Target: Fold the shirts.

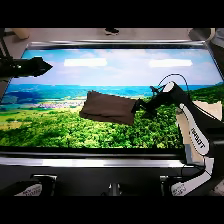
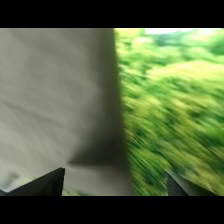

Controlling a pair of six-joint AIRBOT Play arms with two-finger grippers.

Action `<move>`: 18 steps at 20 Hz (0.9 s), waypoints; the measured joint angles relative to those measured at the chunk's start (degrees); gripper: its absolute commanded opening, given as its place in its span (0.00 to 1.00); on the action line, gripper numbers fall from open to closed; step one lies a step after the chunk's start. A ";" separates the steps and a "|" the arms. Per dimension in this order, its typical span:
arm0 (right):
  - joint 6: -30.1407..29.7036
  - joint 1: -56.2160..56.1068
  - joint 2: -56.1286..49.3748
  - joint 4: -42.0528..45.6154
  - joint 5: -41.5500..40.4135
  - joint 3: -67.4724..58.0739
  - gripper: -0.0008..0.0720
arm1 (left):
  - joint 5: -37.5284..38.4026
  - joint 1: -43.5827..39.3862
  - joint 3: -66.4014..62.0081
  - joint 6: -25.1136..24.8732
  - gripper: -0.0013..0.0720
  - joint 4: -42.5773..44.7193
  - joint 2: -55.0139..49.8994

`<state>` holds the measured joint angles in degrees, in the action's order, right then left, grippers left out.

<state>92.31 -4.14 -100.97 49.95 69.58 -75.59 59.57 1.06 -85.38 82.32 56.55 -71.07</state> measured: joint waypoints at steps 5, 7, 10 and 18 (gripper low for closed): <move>-4.31 -0.61 -1.86 -13.09 -5.99 0.24 0.04 | 0.00 -0.42 0.17 0.13 0.06 0.28 0.00; -6.56 1.70 -1.18 -16.72 -3.89 -3.43 0.04 | -0.31 -0.57 0.17 0.13 0.06 0.39 0.00; -5.75 8.28 2.45 -17.18 0.85 -12.24 0.04 | -0.46 -0.37 0.17 0.13 0.06 1.14 -0.07; 6.32 33.31 14.40 -5.31 15.82 -29.14 0.04 | -0.87 -0.37 0.26 -0.04 0.06 3.04 -0.11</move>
<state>98.63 29.17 -86.56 44.64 85.41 -104.73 58.70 0.69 -85.12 82.28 59.59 -71.18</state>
